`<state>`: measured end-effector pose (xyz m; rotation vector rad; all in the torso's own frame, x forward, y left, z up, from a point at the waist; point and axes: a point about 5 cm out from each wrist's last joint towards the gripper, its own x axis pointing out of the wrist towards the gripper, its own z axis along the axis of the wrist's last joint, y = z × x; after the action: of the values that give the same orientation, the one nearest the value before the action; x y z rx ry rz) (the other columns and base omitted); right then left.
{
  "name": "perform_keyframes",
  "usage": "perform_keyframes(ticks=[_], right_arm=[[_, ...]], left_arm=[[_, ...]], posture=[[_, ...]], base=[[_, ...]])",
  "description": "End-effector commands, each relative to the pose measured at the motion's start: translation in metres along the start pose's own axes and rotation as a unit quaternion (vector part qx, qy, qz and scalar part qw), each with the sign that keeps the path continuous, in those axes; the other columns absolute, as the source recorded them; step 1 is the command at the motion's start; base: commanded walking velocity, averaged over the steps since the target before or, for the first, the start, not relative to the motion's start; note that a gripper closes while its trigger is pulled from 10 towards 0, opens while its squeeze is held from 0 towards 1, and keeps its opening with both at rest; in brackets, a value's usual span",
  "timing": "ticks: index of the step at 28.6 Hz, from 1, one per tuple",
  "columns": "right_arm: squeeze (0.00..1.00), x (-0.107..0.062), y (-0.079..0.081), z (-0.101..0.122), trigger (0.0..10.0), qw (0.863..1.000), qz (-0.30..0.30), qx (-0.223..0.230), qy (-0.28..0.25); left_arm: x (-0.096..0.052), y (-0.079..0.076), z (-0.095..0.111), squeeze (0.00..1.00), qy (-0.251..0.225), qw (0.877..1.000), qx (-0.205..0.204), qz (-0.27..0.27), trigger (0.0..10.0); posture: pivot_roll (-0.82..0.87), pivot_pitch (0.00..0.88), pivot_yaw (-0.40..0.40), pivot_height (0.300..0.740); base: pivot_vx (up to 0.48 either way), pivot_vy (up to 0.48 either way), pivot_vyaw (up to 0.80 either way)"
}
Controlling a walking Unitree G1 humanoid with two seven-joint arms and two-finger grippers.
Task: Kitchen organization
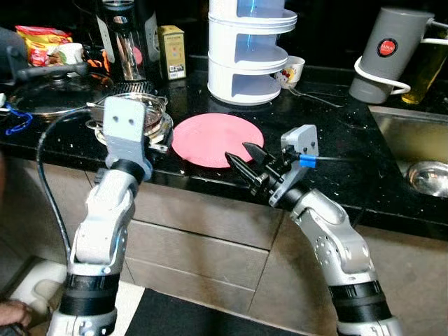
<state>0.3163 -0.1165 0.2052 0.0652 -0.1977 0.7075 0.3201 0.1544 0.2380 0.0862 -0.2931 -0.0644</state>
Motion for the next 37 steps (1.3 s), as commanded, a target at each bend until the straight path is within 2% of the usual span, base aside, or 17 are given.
perform_keyframes(ticks=[1,6,8,9,10,11,15,16,17,19,22,27,31,35,37], right_arm=[[0.00,-0.001,0.000,0.001,10.0,1.000,0.001,0.000,-0.003],[0.00,0.000,0.000,0.002,10.0,1.000,0.003,0.000,-0.004],[0.00,-0.001,-0.001,0.002,10.0,1.000,0.002,0.000,-0.004],[0.00,-0.001,-0.001,0.002,10.0,1.000,0.002,0.000,-0.004],[0.00,-0.001,-0.002,0.000,10.0,1.000,0.000,0.001,0.000],[0.00,-0.001,-0.002,0.000,10.0,1.000,0.000,0.001,0.000],[0.00,-0.002,-0.004,-0.003,10.0,1.000,-0.006,-0.002,0.013],[0.00,-0.003,-0.005,-0.005,10.0,1.000,-0.008,-0.001,0.016],[0.00,-0.004,-0.005,-0.005,10.0,1.000,-0.009,-0.001,0.017],[0.00,-0.006,-0.007,-0.009,10.0,1.000,-0.011,0.001,0.022],[0.00,-0.023,-0.017,-0.025,10.0,0.999,-0.026,0.027,0.033],[0.00,-0.029,-0.015,-0.021,10.0,0.997,-0.021,0.068,-0.003],[0.00,-0.038,-0.005,-0.018,10.0,0.985,0.004,0.162,-0.065],[0.00,-0.044,0.003,-0.024,10.0,0.980,0.017,0.186,-0.071],[0.00,-0.047,0.012,-0.035,10.0,0.981,0.028,0.184,-0.050]], left_arm=[[0.001,0.001,0.001,0.00,-0.001,1.000,-0.002,0.002,10.0],[-0.001,0.005,-0.001,0.00,0.001,1.000,-0.025,0.017,10.0],[-0.003,0.011,-0.004,0.00,0.002,0.998,-0.059,0.035,10.0],[-0.003,0.011,-0.004,0.00,0.002,0.998,-0.059,0.035,10.0],[-0.005,0.016,-0.006,0.00,0.003,0.994,-0.095,0.049,10.0],[-0.005,0.016,-0.006,0.00,0.003,0.994,-0.095,0.049,10.0],[-0.012,0.037,-0.018,0.00,0.010,0.973,-0.206,0.101,10.0],[-0.017,0.049,-0.029,0.00,0.019,0.958,-0.256,0.126,10.0],[-0.019,0.052,-0.032,0.00,0.021,0.953,-0.270,0.132,10.0],[-0.022,0.056,-0.036,0.00,0.024,0.949,-0.282,0.141,10.0],[-0.028,0.064,-0.043,0.00,0.021,0.936,-0.315,0.155,10.0],[-0.026,0.063,-0.038,0.00,0.002,0.933,-0.334,0.137,10.0],[-0.019,0.059,-0.031,0.00,-0.021,0.927,-0.360,0.098,10.0],[-0.018,0.055,-0.030,0.00,-0.029,0.924,-0.373,0.080,10.0],[-0.020,0.054,-0.034,0.00,-0.025,0.922,-0.377,0.080,10.0]], posture=[[0.03,0.009,0.013,0.740],[0.02,0.007,0.014,0.740],[0.02,0.007,0.013,0.740],[0.02,0.007,0.013,0.740],[0.02,0.012,0.009,0.740],[0.02,0.012,0.009,0.740],[0.03,0.017,0.009,0.740],[0.03,0.021,0.009,0.740],[0.03,0.021,0.009,0.740],[0.03,0.023,0.010,0.740],[0.03,0.030,0.007,0.740],[0.02,0.037,0.005,0.740],[0.02,0.043,0.006,0.740],[0.02,0.051,0.008,0.740],[0.02,0.053,0.011,0.740]], base=[[0.000,0.000,0.00],[0.000,0.000,0.00],[0.000,0.000,0.00],[0.000,0.000,0.00],[0.000,0.000,0.00],[0.000,0.000,0.00],[0.000,0.000,0.00],[0.000,0.000,0.00],[0.000,0.000,0.00],[0.000,0.000,0.00],[0.000,0.000,0.00],[0.000,0.000,0.00],[0.000,0.000,0.00],[0.000,0.000,0.00],[0.000,0.000,0.00]])
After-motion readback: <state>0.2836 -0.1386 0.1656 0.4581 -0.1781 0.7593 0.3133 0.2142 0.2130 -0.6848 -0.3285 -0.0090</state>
